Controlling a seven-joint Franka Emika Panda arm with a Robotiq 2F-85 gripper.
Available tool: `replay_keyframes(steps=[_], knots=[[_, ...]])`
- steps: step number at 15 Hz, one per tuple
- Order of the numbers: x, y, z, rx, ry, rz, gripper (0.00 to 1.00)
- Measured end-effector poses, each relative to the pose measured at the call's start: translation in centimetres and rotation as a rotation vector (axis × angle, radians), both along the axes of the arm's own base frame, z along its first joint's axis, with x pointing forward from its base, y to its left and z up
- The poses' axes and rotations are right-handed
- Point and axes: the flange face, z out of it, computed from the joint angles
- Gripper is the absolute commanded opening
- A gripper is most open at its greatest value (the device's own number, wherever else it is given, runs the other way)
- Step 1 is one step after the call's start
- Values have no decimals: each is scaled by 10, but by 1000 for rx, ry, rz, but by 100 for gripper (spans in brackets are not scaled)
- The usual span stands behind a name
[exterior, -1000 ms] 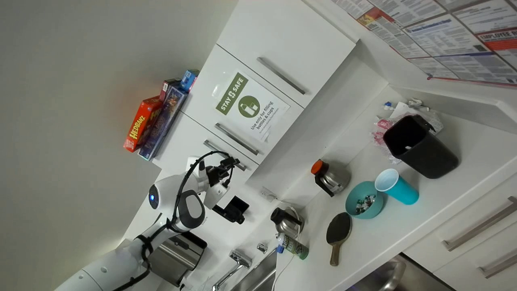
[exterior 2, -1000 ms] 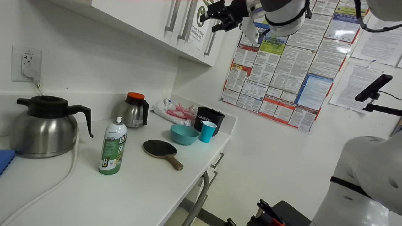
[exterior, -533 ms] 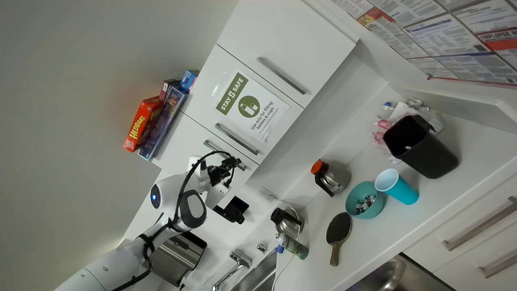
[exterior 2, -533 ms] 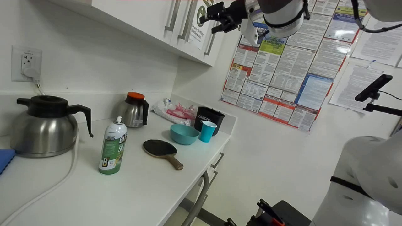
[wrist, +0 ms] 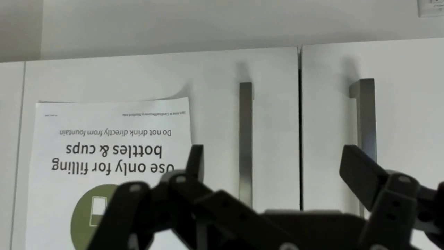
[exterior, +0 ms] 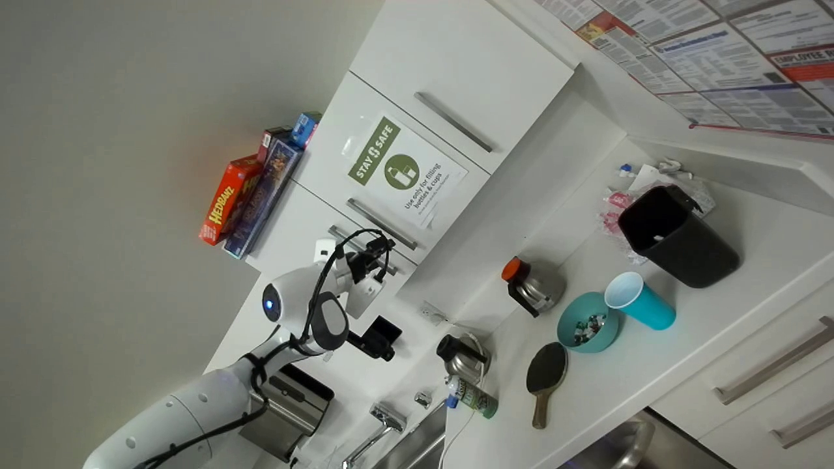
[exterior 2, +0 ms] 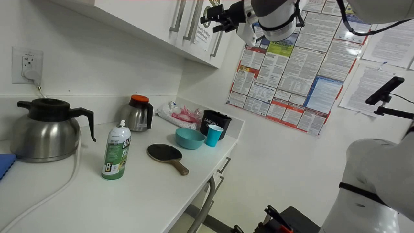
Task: Open the second upper cabinet door
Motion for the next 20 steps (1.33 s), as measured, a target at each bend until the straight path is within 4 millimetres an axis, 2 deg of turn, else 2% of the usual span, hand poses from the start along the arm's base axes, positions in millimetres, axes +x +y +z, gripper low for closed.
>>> replay_keyframes(steps=[8,17,18,19,20], knots=[[35,-6,18,-36,-74,92,100],[66,-8,15,-42,-91,109,100],[69,-8,14,-38,-89,107,75],[72,-8,14,-34,-88,105,74],[74,-7,13,-33,-87,105,66]])
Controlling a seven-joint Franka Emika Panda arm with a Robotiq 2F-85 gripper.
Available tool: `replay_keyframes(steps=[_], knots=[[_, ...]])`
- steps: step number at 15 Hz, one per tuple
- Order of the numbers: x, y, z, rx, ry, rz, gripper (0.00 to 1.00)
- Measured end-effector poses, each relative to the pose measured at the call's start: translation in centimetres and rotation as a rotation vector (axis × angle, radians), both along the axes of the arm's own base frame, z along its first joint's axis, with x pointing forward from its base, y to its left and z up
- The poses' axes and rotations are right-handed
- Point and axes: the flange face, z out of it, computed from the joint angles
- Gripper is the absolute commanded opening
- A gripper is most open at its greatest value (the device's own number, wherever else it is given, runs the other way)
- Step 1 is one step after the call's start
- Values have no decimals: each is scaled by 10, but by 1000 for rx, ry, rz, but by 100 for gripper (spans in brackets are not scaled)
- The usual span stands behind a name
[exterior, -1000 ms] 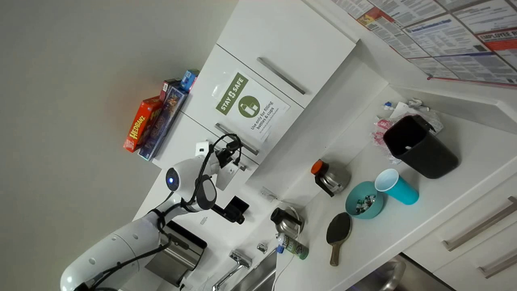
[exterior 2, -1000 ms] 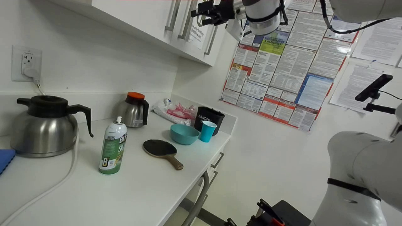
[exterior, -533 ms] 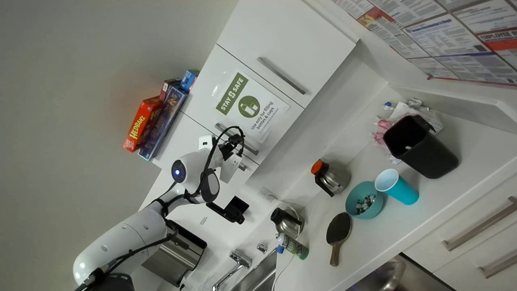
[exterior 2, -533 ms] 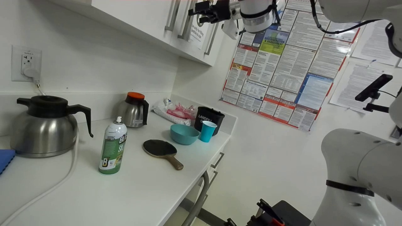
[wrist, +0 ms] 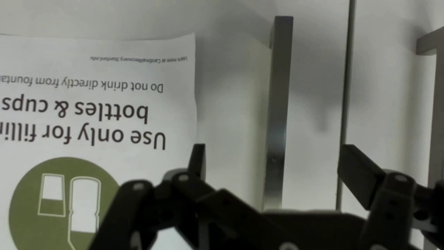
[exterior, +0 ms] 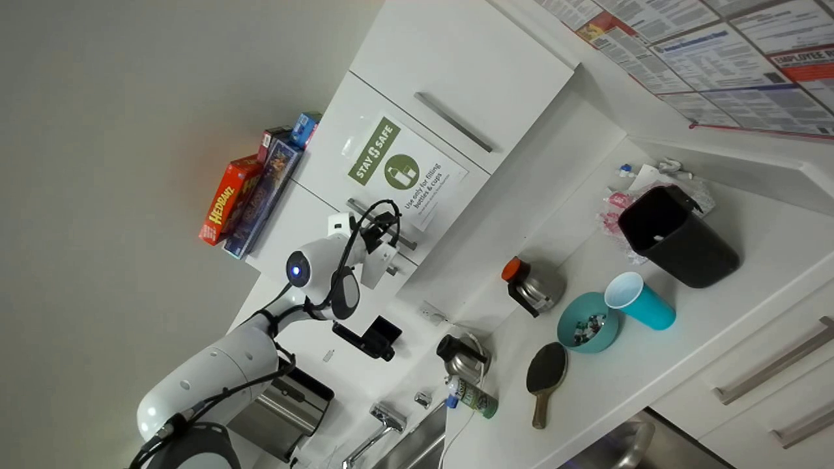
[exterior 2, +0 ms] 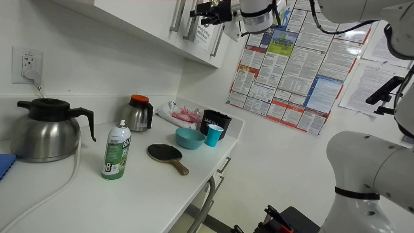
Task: Open the second upper cabinet door
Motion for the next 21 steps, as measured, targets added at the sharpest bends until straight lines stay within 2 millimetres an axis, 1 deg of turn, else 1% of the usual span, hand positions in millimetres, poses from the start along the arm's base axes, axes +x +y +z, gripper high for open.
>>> replay_keyframes(steps=[2,5,6,8,9,10,11,16,19,21], knots=[[4,1,-2,1,1,3,49],[8,1,-3,6,3,5,27],[9,1,-4,8,3,5,19],[12,1,-5,11,4,5,5],[13,1,-5,13,6,7,1],[13,3,-6,16,7,12,0],[13,4,-6,27,10,12,4],[10,-2,-6,48,15,23,4],[2,-13,-5,47,29,46,4],[-6,-26,-3,43,48,74,4]])
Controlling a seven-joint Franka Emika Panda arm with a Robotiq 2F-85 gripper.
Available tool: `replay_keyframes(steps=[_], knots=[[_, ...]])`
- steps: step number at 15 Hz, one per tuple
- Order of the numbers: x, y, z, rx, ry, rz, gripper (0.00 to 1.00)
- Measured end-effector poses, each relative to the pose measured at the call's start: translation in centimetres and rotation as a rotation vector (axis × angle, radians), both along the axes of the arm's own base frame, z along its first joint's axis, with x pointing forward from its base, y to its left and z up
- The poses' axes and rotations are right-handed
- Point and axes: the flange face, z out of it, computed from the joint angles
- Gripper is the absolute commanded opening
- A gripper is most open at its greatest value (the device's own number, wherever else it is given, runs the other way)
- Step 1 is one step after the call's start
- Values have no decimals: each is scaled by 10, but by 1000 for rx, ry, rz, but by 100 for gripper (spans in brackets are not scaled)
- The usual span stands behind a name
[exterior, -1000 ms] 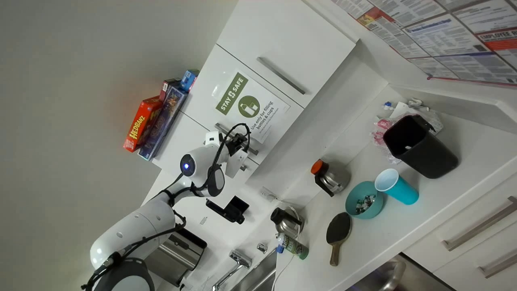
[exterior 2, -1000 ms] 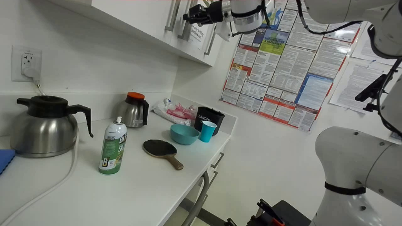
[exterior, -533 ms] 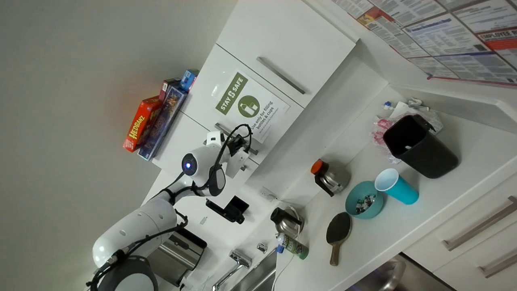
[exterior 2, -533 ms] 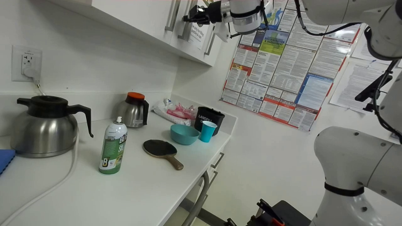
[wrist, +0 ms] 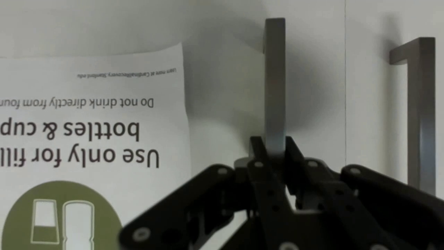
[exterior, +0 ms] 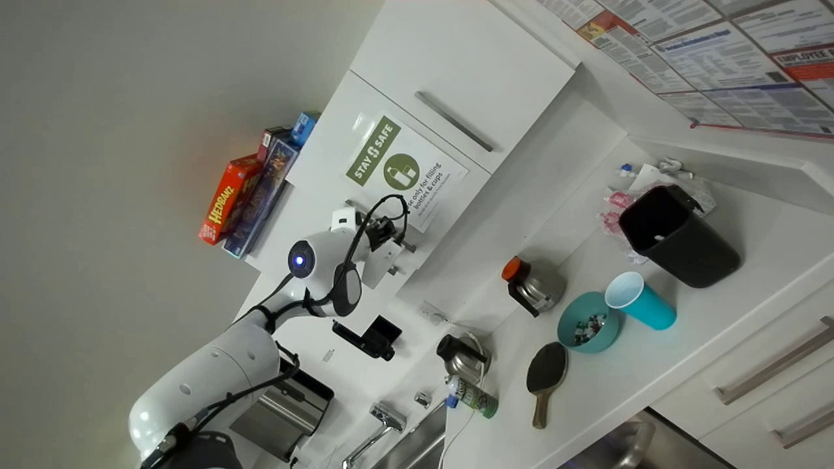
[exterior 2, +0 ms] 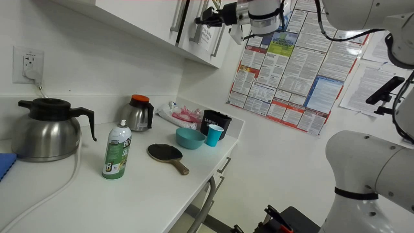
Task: Open the second upper cabinet door
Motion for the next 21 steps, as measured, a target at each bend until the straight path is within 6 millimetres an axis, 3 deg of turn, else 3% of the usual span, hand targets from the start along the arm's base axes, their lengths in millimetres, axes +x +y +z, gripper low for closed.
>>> replay_keyframes(steps=[5,13,18,19,20,21], knots=[[-29,-47,6,-18,50,98,4],[-67,-151,-2,-1,21,294,4],[-69,-181,-11,41,-20,354,5],[-69,-182,-12,47,-23,357,10],[-69,-183,-13,50,-25,359,41],[-69,-183,-13,52,-25,359,41]])
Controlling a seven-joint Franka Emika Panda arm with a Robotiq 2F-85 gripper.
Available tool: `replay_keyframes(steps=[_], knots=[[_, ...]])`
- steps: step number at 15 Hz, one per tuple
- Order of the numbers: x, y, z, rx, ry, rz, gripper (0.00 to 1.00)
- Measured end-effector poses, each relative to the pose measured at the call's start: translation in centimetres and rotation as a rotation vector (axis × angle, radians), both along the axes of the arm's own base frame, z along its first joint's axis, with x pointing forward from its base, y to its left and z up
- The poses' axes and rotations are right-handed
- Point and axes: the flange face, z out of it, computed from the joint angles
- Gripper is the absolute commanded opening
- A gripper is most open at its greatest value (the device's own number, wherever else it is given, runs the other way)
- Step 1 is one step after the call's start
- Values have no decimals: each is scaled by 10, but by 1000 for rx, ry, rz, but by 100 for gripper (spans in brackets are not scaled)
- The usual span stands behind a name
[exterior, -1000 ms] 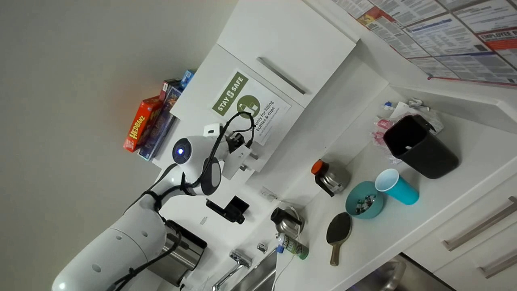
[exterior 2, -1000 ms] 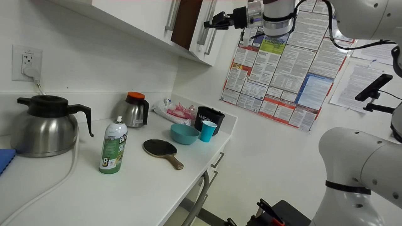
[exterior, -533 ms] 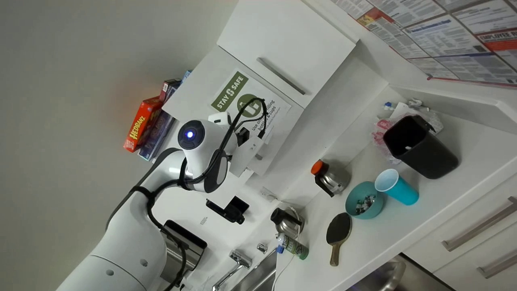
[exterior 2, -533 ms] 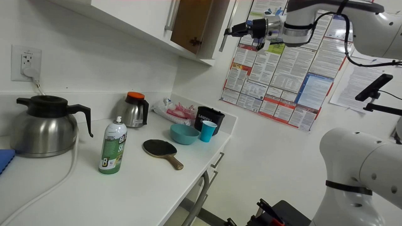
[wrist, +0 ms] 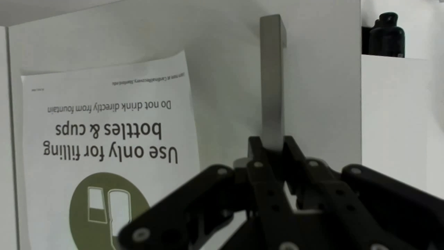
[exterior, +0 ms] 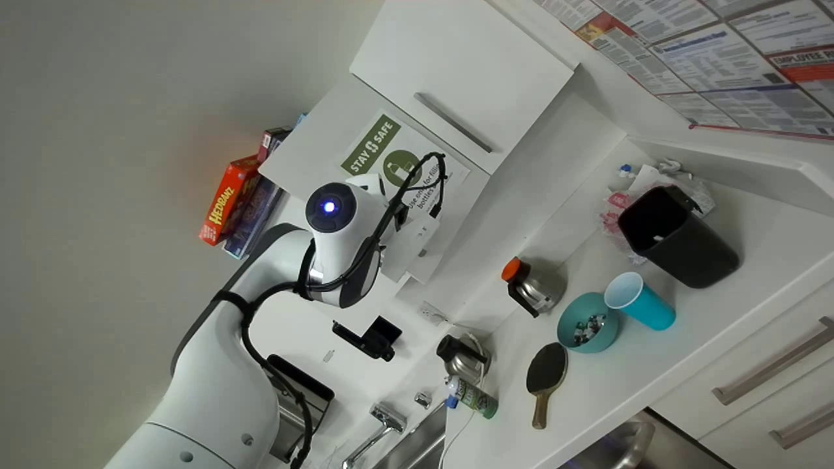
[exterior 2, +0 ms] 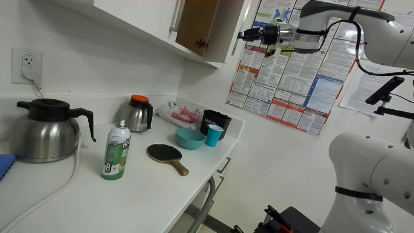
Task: Open the second upper cabinet door
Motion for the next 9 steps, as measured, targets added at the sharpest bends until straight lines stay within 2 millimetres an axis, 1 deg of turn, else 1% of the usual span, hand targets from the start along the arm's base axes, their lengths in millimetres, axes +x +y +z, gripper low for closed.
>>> replay_keyframes(steps=[8,9], knots=[[-2,1,3,1,22,-21,43],[-3,1,4,1,28,-28,46]])
